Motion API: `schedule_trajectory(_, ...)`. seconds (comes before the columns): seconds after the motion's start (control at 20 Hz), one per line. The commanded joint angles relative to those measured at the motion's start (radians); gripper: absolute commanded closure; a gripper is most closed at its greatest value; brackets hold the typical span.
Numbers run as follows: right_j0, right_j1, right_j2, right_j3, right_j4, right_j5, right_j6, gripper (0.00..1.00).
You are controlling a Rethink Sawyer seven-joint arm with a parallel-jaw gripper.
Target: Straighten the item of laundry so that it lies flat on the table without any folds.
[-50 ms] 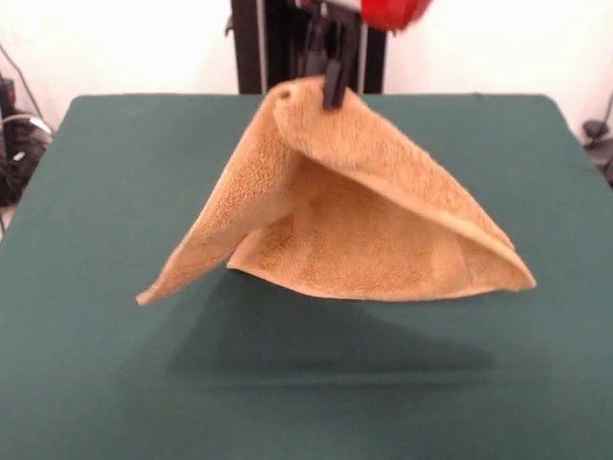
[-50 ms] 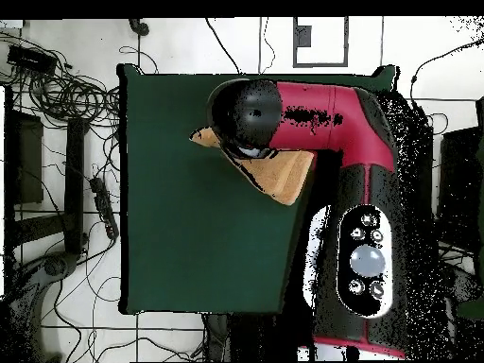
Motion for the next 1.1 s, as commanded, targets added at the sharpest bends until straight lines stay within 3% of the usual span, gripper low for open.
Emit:
schedule_trajectory(0.05, 0.001, -0.022, 0.1, 0.059, 0.0, 0.04, -0.127, 1.0)
schedule_trajectory(0.45, 0.008, -0.011, 0.11, -0.04, -0.021, 0.089, -0.135, 1.0)
schedule_trajectory(0.85, -0.042, 0.159, 0.203, -0.306, -0.036, 0.199, -0.273, 1.0)
schedule_trajectory(0.95, -0.047, 0.168, 0.212, -0.31, -0.03, 0.197, -0.278, 1.0)
schedule_trajectory(1.1, -0.052, 0.151, 0.211, -0.232, -0.016, 0.108, -0.24, 1.0)
